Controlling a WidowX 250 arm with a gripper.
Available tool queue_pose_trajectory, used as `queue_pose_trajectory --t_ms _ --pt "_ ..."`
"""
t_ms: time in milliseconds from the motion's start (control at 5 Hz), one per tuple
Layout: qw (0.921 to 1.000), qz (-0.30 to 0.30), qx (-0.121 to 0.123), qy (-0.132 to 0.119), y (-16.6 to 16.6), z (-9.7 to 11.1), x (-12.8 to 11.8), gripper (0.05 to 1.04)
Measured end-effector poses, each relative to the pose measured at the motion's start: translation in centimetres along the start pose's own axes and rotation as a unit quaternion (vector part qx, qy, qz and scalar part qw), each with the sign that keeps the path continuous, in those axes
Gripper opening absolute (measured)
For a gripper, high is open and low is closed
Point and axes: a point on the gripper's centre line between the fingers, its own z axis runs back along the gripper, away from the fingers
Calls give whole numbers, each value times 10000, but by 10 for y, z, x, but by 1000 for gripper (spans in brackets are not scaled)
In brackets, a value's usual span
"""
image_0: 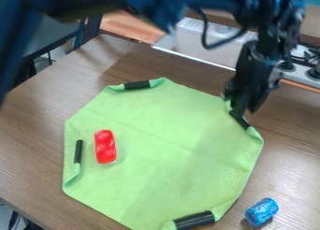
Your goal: Unfold the cloth from top right to bottom left
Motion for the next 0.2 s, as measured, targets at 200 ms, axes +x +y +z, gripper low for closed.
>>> queue_pose_trajectory --t_ms 200 --pt "9994 192 -302 23 13 19 20 782"
